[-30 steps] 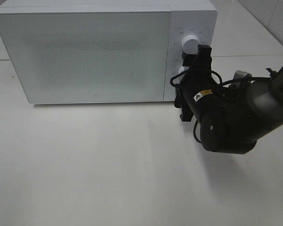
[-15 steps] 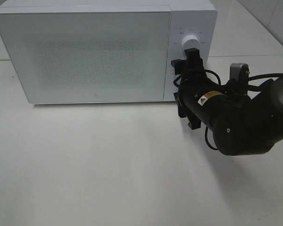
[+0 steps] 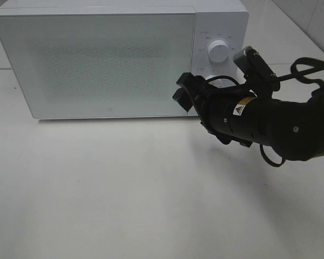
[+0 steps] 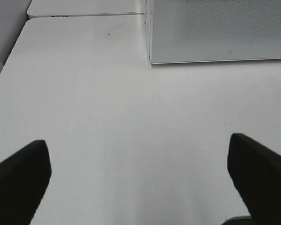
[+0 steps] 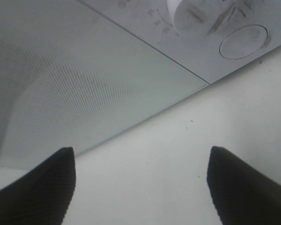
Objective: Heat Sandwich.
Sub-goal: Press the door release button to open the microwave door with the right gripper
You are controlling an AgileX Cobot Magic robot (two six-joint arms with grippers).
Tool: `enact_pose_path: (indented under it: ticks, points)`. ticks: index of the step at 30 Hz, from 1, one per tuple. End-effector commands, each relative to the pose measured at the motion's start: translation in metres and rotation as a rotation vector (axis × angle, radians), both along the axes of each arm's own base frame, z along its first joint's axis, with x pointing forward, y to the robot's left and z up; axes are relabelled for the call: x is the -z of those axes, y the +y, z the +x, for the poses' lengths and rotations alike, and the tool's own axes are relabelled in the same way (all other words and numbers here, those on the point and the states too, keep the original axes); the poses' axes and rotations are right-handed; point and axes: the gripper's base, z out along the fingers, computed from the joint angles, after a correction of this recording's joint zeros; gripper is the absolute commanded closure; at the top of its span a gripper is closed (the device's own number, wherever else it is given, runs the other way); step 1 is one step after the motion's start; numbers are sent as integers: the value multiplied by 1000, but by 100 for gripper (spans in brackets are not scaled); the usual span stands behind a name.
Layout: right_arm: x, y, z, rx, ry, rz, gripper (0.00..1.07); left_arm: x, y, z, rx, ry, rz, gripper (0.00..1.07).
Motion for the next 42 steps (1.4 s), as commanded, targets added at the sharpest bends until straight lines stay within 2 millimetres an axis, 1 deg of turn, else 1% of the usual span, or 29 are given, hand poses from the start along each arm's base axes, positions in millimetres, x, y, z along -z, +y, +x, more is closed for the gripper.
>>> enact_pose_path:
  ticks: [1,2,5,8,9,13,14,16,17,20,22,24,28,31,32,33,35,39,42]
  points:
    - [-6,-1,-10,-148,14,-166,31,0,0,-3,-5,-29,-5,10]
    - [-9,-2,-14,-213,23,-235,31,0,0,-3,-5,-29,-5,10]
    - [-11,-3,-19,-272,36,-290,31,0,0,-3,-5,-29,-5,10]
    - [-16,-7,-31,-403,78,-396,31,0,0,-3,-5,-29,-5,10]
    - [-16,-7,-31,-403,78,-396,31,0,0,-3,-5,-29,-5,10]
    - [-22,-12,-47,-562,139,-499,31,0,0,-3,-5,-29,-5,10]
    - [-22,-12,-47,-562,139,-499,31,0,0,-3,-5,-29,-5,10]
    - [-25,-14,-53,-618,157,-535,31,0,0,-3,-5,-29,-5,10]
    - [-30,-18,-60,-666,180,-569,31,0,0,-3,-5,-29,-5,10]
    - [-35,-23,-66,-703,200,-602,31,0,0,-3,-5,-29,-5,10]
    - [-45,-31,-76,-755,224,-659,31,0,0,-3,-5,-29,-5,10]
    - [-48,-35,-80,-769,231,-677,31,0,0,-3,-5,-29,-5,10]
    - [-68,-49,-100,-807,265,-714,31,0,0,-3,-5,-29,-5,10]
    - [-76,-55,-108,-813,272,-714,31,0,0,-3,-5,-29,-5,10]
    - [-84,-61,-117,-817,265,-713,31,0,0,-3,-5,-29,-5,10]
    - [-88,-64,-121,-820,260,-713,31,0,0,-3,-5,-29,-5,10]
    - [-92,-66,-125,-825,251,-715,31,0,0,-3,-5,-29,-5,10]
    - [-111,-80,-144,-839,224,-726,31,0,0,-3,-5,-29,-5,10]
    - [-118,-86,-152,-839,215,-740,31,0,0,-3,-5,-29,-5,10]
